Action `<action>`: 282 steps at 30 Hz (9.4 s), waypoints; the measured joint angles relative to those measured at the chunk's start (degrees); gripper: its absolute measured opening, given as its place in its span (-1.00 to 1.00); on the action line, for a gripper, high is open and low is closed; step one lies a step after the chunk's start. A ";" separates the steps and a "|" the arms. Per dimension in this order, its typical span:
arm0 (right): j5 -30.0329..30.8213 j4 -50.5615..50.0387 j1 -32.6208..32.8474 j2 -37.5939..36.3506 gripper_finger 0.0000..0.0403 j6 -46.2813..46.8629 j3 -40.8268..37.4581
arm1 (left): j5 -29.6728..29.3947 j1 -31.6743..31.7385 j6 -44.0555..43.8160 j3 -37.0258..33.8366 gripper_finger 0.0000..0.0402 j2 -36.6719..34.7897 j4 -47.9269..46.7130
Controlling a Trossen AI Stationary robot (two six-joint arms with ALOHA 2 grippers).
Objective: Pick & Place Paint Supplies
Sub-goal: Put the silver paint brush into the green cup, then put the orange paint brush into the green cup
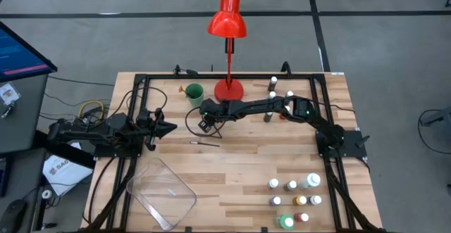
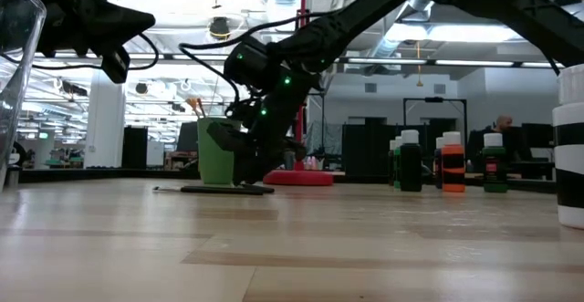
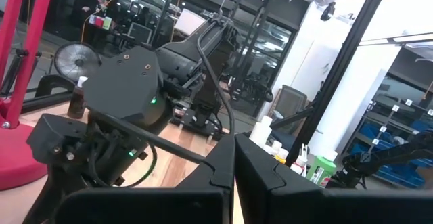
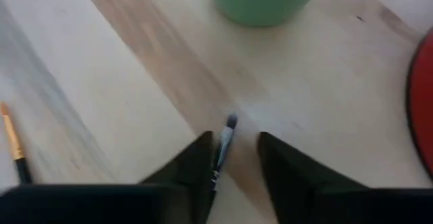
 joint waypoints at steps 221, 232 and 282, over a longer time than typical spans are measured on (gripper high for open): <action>-13.86 39.18 -7.26 -8.23 -0.46 -34.98 4.60 | 0.03 -0.01 -0.22 0.00 -1.00 1.11 6.75; -13.66 6.23 1.42 -16.99 -0.30 -28.41 4.63 | -0.04 0.01 -0.24 0.00 -1.00 1.11 7.25; -15.79 25.00 3.85 8.13 0.02 -29.19 4.52 | -0.07 0.01 -0.24 0.00 -1.00 1.11 8.01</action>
